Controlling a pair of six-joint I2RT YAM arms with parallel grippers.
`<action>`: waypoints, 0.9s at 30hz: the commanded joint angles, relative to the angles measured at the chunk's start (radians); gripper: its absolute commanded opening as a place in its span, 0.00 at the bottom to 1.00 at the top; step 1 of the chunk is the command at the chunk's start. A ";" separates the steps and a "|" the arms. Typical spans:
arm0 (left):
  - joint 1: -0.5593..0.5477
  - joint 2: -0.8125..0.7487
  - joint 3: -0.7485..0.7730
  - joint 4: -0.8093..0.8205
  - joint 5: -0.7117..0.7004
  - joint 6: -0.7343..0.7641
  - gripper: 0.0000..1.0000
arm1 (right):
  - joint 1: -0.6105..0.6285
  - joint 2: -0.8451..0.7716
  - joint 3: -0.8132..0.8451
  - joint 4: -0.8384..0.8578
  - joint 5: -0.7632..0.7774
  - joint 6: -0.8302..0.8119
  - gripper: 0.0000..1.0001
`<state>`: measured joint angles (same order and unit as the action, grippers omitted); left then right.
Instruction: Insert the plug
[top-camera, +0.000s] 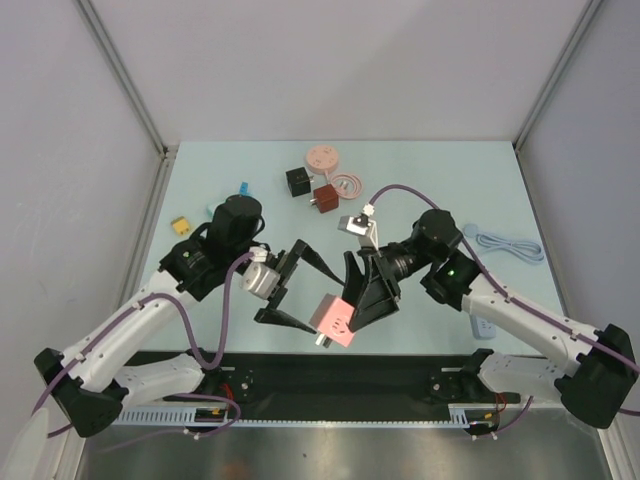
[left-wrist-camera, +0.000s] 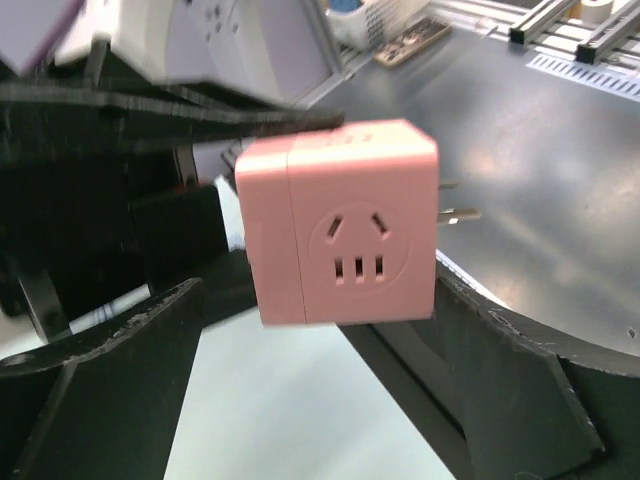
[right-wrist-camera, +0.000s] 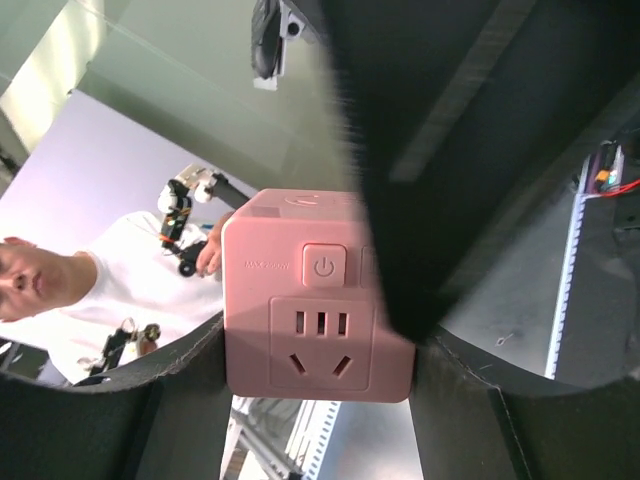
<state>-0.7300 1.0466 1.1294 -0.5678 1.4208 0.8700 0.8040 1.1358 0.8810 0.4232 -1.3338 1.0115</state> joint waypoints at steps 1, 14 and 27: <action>0.003 -0.005 0.023 0.037 -0.098 -0.113 1.00 | -0.049 -0.048 0.044 -0.020 0.004 -0.034 0.00; 0.148 0.007 0.067 0.212 -0.615 -0.693 1.00 | -0.404 0.053 0.226 -0.650 0.293 -0.473 0.00; 0.769 0.465 0.206 0.133 -1.495 -1.521 0.92 | -0.344 0.051 0.208 -0.689 0.686 -0.438 0.00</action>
<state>-0.0360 1.3941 1.2564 -0.3157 0.0952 -0.3599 0.4473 1.2324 1.0744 -0.2440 -0.7307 0.6033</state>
